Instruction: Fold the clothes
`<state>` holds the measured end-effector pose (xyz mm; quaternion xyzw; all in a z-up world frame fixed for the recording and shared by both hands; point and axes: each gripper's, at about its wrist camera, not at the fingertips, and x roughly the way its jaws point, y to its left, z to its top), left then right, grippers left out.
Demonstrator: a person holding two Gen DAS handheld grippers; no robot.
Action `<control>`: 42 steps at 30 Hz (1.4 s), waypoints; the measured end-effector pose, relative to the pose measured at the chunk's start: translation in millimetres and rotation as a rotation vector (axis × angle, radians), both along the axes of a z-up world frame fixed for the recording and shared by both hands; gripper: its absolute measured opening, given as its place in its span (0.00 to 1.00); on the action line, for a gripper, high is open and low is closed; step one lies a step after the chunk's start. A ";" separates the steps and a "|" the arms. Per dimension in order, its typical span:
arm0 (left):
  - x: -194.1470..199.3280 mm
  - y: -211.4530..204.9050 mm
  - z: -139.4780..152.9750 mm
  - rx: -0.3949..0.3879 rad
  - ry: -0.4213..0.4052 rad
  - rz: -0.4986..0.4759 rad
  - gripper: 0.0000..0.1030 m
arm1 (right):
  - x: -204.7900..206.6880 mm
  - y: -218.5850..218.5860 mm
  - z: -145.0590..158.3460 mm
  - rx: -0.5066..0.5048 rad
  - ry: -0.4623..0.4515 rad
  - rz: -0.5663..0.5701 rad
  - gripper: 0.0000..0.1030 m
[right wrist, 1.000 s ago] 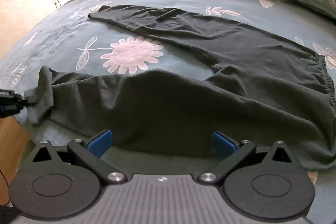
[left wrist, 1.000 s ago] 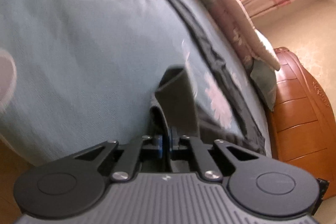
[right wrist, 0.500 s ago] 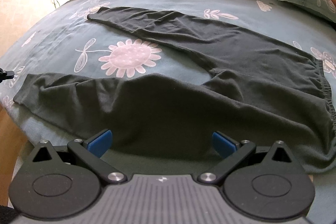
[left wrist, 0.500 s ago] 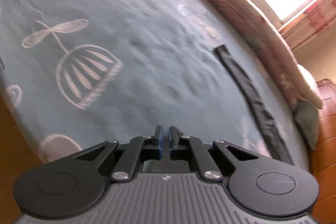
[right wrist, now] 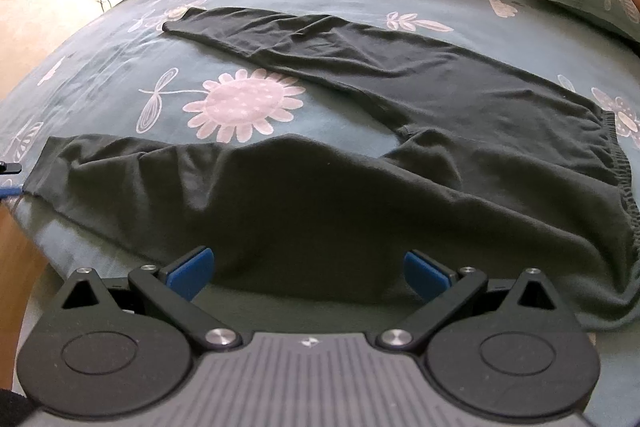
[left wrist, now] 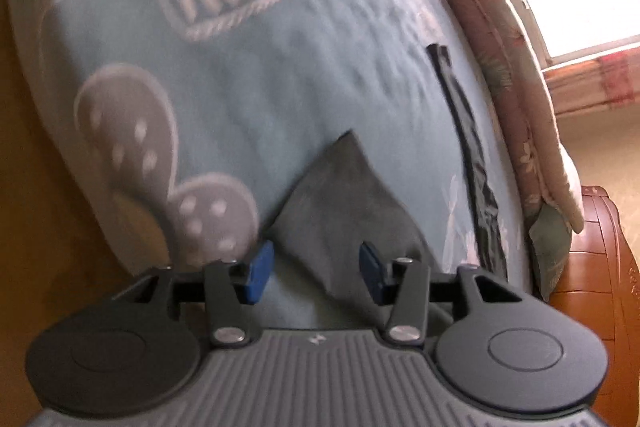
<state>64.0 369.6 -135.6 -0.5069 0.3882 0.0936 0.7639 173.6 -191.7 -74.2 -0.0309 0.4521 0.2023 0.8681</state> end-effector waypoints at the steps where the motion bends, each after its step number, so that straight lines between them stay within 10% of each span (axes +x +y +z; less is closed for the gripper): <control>1: -0.9 -0.3 -2.0 -0.010 -0.014 0.013 0.47 | 0.9 1.0 -1.0 0.000 0.003 -0.001 1.00; 8: 12.8 -4.5 -3.8 0.040 -0.044 0.066 0.44 | -2.2 7.6 2.1 0.006 -0.011 0.017 1.00; 12: 14.7 -15.2 3.5 0.188 0.000 0.052 0.06 | -4.2 5.1 3.4 -0.004 -0.021 0.012 1.00; 33: -6.0 -3.4 26.2 0.349 0.050 0.092 0.02 | -13.3 -27.4 -14.0 0.014 0.055 -0.023 1.00; 42: 24.3 -56.7 54.1 0.441 -0.046 -0.126 0.07 | -15.2 -100.3 -44.2 0.174 0.139 -0.265 1.00</control>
